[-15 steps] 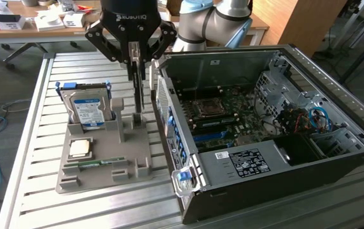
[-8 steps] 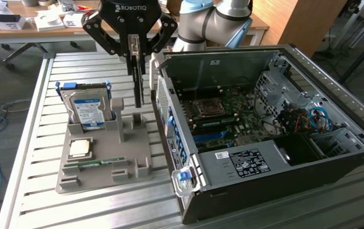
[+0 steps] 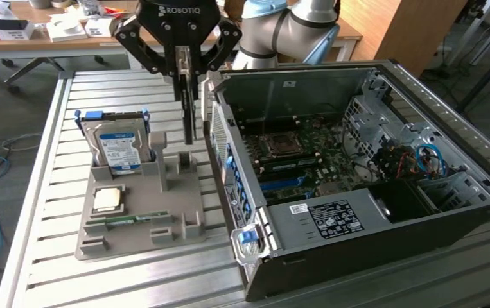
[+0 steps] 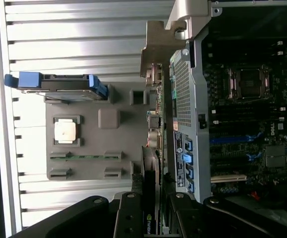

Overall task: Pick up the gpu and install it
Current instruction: 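Pick up the gpu and move the gpu toward the slot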

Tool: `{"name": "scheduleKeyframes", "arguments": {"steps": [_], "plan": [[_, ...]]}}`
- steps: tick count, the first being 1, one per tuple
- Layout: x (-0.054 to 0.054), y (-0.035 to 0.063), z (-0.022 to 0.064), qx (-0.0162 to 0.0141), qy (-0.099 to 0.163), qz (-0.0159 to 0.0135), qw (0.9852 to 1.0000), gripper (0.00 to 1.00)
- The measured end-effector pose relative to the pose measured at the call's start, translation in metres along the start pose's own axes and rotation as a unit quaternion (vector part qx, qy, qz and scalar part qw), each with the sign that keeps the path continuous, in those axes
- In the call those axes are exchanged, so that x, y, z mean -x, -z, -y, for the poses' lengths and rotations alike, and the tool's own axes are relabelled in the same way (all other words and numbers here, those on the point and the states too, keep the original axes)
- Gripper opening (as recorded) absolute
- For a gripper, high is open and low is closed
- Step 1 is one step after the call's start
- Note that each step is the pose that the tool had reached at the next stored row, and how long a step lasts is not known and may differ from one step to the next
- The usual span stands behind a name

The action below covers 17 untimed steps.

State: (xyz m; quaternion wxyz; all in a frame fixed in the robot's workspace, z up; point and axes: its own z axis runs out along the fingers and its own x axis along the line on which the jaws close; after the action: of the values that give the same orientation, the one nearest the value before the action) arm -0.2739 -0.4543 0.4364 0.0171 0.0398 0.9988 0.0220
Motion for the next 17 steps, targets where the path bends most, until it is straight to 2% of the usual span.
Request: {"name": "scheduleKeyframes", "arguments": {"steps": [6,17], "plan": [[0.019,-0.0007,-0.0015,0.0000,0.000,0.0000,1.0000,0.26],[0.069,-0.0025,-0.0055,0.0000,0.000,0.0000,1.0000,0.26]]}}
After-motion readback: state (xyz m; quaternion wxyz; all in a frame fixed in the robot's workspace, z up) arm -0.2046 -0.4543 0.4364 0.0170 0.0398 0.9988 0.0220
